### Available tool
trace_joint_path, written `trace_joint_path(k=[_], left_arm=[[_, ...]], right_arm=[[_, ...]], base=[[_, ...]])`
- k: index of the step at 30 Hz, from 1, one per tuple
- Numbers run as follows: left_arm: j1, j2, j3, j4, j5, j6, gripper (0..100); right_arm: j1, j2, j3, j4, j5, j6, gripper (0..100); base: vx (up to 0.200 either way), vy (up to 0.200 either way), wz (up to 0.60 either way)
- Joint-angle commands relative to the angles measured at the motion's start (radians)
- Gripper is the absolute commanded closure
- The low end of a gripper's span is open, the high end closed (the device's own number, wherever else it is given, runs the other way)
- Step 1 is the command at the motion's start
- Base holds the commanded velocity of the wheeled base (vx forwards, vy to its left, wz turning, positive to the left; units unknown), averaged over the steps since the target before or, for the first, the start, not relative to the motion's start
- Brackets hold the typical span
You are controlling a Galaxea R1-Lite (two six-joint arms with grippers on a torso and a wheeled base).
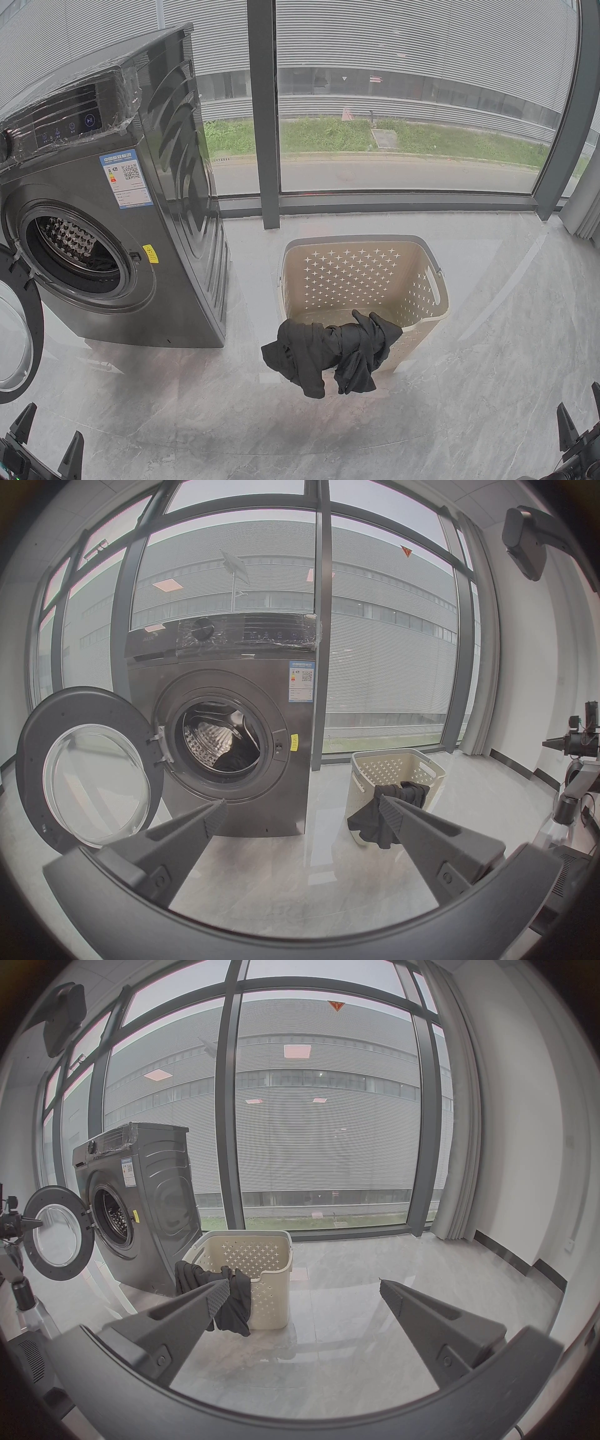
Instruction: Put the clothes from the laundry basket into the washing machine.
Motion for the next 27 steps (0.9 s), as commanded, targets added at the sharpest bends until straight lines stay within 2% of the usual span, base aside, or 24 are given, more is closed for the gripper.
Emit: trace_joint_path(k=[1,14,20,27], left_arm=[[0.0,-0.016,0.018,0.0,0.001,-0.001,0],[0.0,-0.016,0.018,0.0,-0.001,-0.003,0],[0.0,-0.016,0.018,0.0,-0.002,-0.003,0],[0.0,-0.016,0.018,0.0,-0.002,-0.003,0]], right_arm=[[0.001,-0.015,0.016,-0.001,0.0,0.002,0],[0.001,-0.015,0.018,0.001,0.002,0.003,0],[0.001,-0.015,0.018,0.001,0.002,0.003,0],[0.001,-0.015,0.018,-0.001,0.002,0.002,0]], base=[[0.0,0.0,0.0],[0.0,0.0,0.0],[0.0,-0.2,0.0],[0.0,0.0,0.0]])
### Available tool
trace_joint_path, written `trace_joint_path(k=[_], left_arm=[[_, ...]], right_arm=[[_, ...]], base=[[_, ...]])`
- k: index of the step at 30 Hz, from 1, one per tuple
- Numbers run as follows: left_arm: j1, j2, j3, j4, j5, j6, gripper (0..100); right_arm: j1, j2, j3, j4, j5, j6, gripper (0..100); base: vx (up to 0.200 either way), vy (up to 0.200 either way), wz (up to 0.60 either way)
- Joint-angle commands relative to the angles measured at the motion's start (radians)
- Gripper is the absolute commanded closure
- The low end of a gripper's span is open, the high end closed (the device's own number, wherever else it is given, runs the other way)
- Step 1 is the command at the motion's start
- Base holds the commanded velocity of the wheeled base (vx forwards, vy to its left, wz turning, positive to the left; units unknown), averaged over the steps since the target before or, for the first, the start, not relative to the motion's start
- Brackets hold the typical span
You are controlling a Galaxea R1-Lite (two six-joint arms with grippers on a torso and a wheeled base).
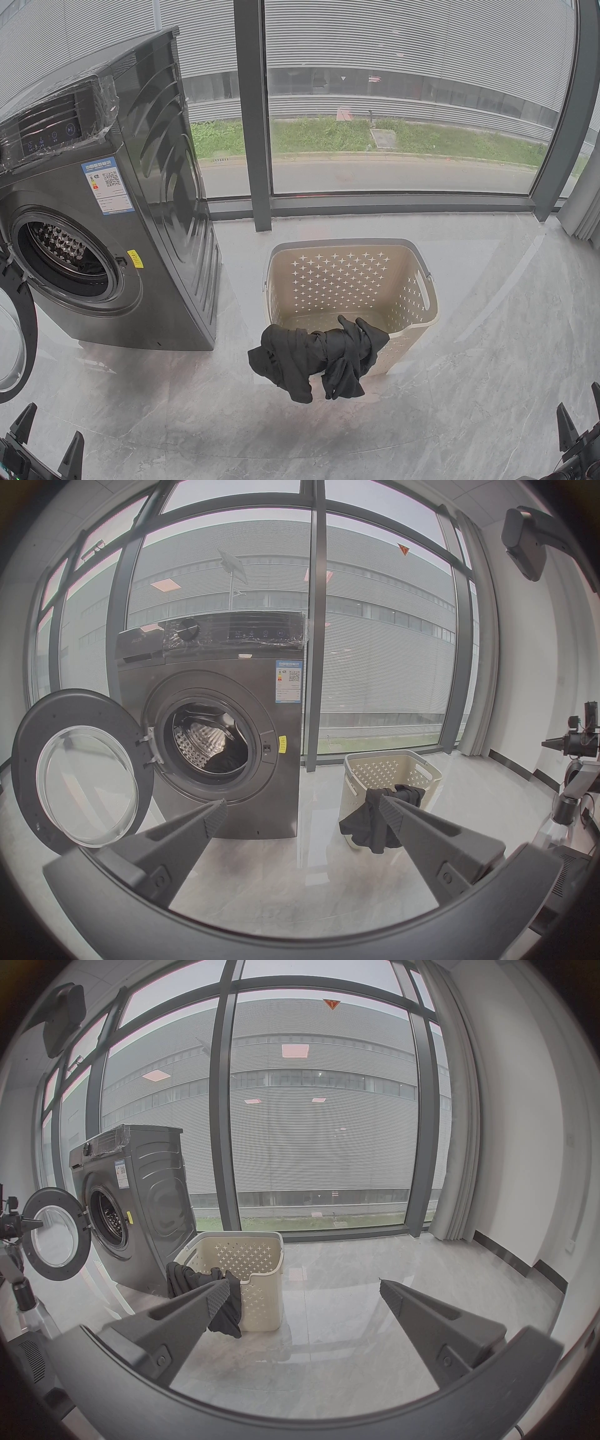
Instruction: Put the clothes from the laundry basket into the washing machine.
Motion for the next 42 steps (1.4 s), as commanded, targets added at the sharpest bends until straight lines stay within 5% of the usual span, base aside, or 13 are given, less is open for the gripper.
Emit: trace_joint_path(k=[1,12,17,24,26,32,42], left_arm=[[0.0,-0.016,0.018,0.0,0.001,-0.001,0],[-0.002,-0.016,0.018,0.0,-0.001,-0.001,0],[0.0,-0.016,0.018,0.0,-0.001,0.0,0],[0.0,-0.016,0.018,0.0,-0.001,-0.003,0],[0.0,-0.016,0.018,0.0,-0.001,-0.003,0],[0.0,-0.016,0.018,0.0,-0.001,-0.003,0],[0.0,-0.016,0.018,0.0,-0.002,-0.004,0]], right_arm=[[-0.001,-0.016,0.018,-0.001,-0.002,0.001,0],[-0.002,-0.016,0.016,-0.011,-0.002,0.003,0],[0.013,0.025,-0.196,0.003,0.006,0.009,0],[0.18,0.248,-0.223,0.121,0.029,0.135,0],[0.234,0.418,-0.252,0.102,0.072,0.149,0],[0.271,0.783,-0.231,-0.077,0.141,0.146,0],[0.395,1.245,-0.199,-0.433,0.132,0.204,0]], base=[[0.0,0.0,0.0],[0.0,0.0,0.0],[0.12,0.0,0.0],[0.0,0.0,0.0],[0.0,0.0,0.0],[0.0,0.0,0.0],[0.0,0.0,0.0]])
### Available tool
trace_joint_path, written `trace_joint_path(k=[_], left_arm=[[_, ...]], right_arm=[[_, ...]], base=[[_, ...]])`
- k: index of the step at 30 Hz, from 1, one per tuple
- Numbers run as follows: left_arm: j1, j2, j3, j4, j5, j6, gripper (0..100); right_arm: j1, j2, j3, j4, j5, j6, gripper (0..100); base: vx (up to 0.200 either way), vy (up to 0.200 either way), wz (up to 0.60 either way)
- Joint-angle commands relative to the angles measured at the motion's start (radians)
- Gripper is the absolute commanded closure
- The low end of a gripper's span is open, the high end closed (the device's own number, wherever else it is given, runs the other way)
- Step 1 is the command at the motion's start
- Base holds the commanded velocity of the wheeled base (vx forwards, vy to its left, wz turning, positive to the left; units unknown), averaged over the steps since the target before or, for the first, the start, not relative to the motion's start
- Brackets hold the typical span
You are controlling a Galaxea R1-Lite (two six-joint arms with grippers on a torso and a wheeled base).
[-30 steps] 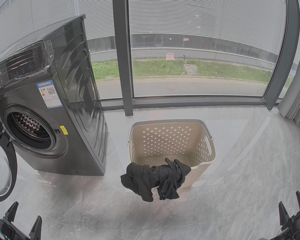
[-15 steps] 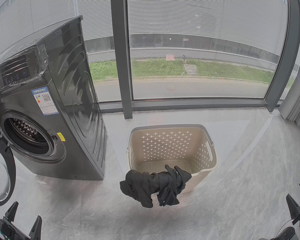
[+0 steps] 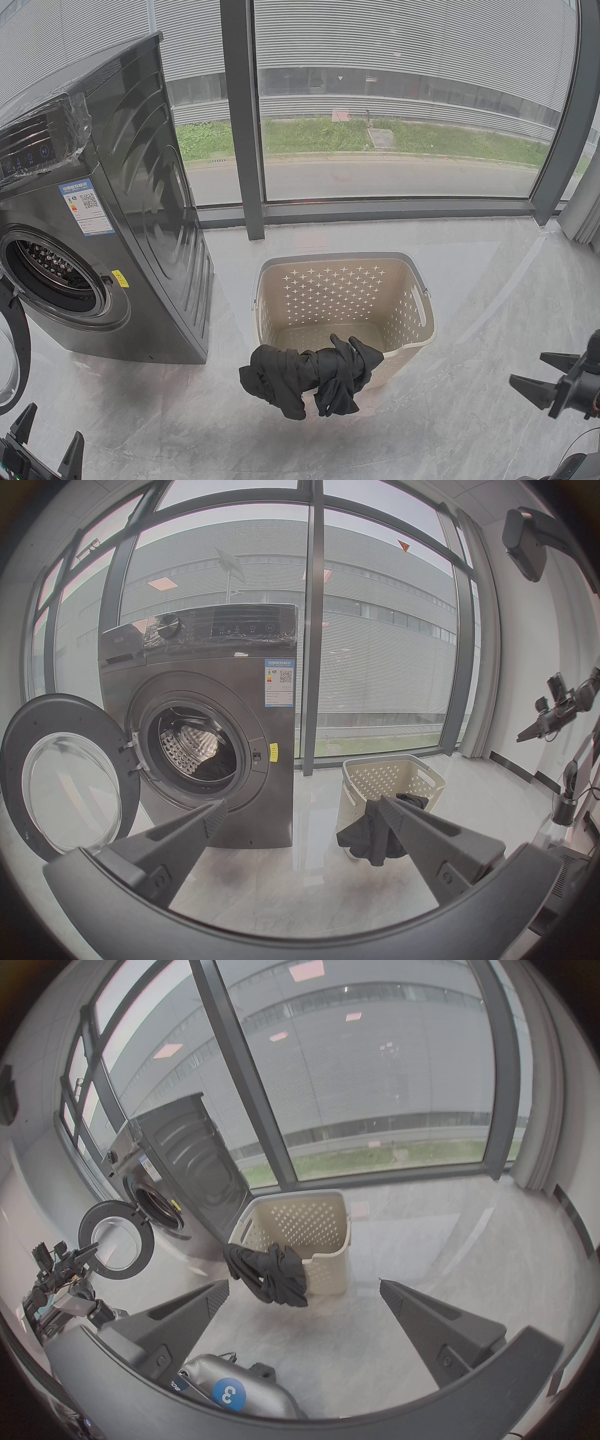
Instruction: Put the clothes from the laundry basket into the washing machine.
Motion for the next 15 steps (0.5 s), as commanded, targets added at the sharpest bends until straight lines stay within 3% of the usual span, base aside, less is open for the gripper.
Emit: trace_joint_path(k=[1,6,11,15], left_arm=[[0.0,-0.016,0.018,0.0,0.001,-0.003,0],[0.0,-0.016,0.018,0.0,0.001,-0.001,0],[0.0,-0.016,0.018,0.0,-0.001,-0.001,0],[0.0,-0.016,0.018,0.0,-0.001,0.002,0]], right_arm=[[0.139,0.502,0.023,-0.27,0.006,0.062,0],[0.19,0.626,0.012,-0.345,-0.02,0.096,0],[0.247,0.81,0.012,-0.5,-0.032,0.137,0],[0.299,0.936,0.007,-0.609,-0.08,0.171,0]], base=[[0.0,0.0,0.0],[0.0,0.0,0.0],[0.0,0.0,0.0],[0.0,0.0,0.0]])
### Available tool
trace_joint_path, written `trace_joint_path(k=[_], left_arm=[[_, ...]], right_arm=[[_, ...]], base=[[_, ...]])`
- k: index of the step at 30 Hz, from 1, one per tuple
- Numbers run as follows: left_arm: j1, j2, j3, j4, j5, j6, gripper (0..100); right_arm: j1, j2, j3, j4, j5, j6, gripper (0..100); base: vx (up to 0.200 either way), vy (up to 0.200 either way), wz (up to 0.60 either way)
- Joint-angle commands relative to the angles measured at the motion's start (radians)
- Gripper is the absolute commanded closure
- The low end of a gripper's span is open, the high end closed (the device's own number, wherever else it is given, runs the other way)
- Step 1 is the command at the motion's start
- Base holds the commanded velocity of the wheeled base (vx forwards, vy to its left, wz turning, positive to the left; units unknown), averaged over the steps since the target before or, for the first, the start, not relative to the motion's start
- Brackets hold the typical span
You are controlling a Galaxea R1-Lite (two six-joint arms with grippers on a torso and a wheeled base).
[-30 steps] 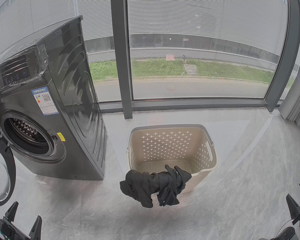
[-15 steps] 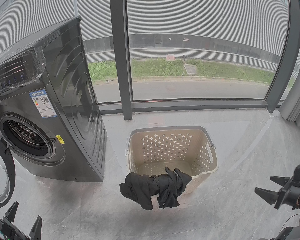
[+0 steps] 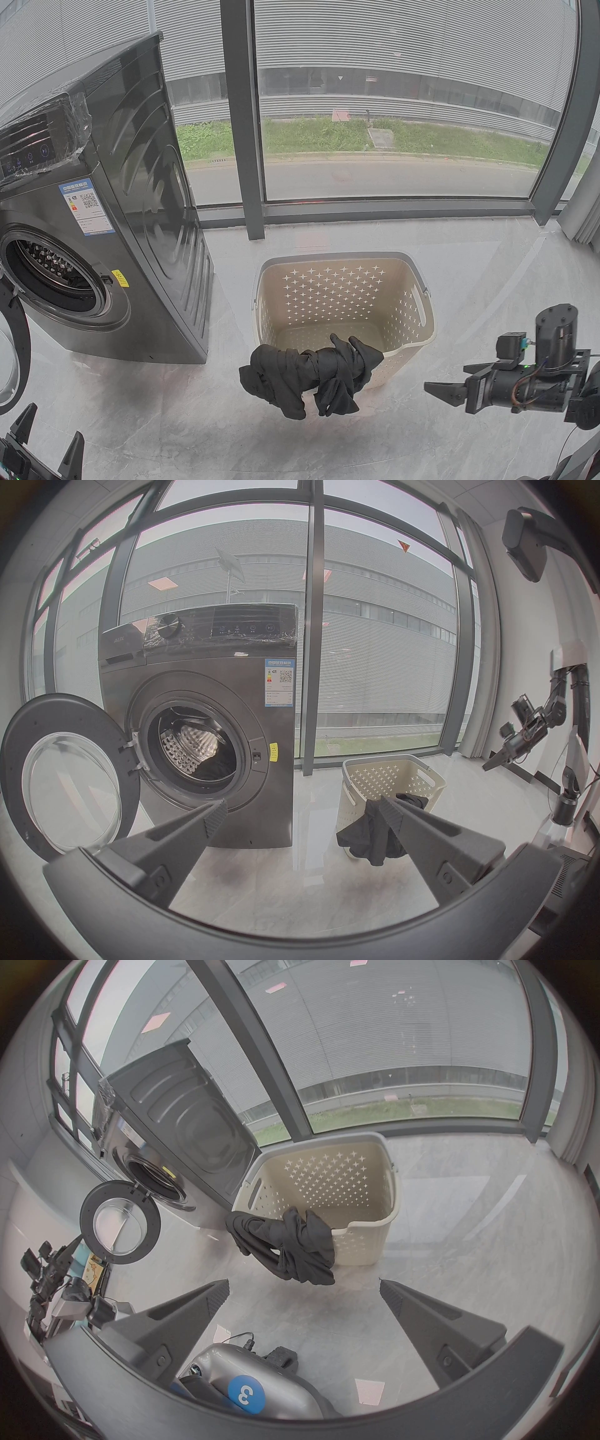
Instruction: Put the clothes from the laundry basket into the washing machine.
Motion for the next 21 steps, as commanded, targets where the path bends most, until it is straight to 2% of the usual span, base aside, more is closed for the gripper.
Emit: trace_joint_path(k=[1,4,5,8,13,16,21], left_arm=[[0.0,-0.016,0.018,0.0,0.0,0.002,0],[0.0,-0.016,0.018,0.0,0.0,0.0,0],[0.0,-0.016,0.018,0.0,0.0,0.0,0],[0.0,-0.016,0.018,0.0,0.0,0.0,0],[-0.001,-0.016,0.018,0.0,0.0,-0.001,0],[-0.001,-0.016,0.018,0.0,0.0,-0.001,0],[-0.001,-0.016,0.018,0.0,0.0,-0.001,0]], right_arm=[[0.105,0.298,-0.007,-0.146,-0.048,0.061,0],[0.116,0.373,-0.028,-0.201,-0.062,0.081,0],[0.118,0.43,-0.047,-0.238,-0.084,0.081,0],[0.118,0.509,-0.085,-0.272,-0.111,0.081,0],[0.128,0.571,-0.14,-0.276,-0.114,0.088,0],[0.141,0.617,-0.206,-0.265,-0.117,0.115,0],[0.147,0.674,-0.249,-0.278,-0.117,0.126,0]], base=[[0.0,0.0,0.0],[0.0,0.0,0.0],[0.0,0.0,0.0],[0.0,0.0,0.0],[0.0,0.0,0.0],[0.0,0.0,0.0],[0.0,0.0,0.0]])
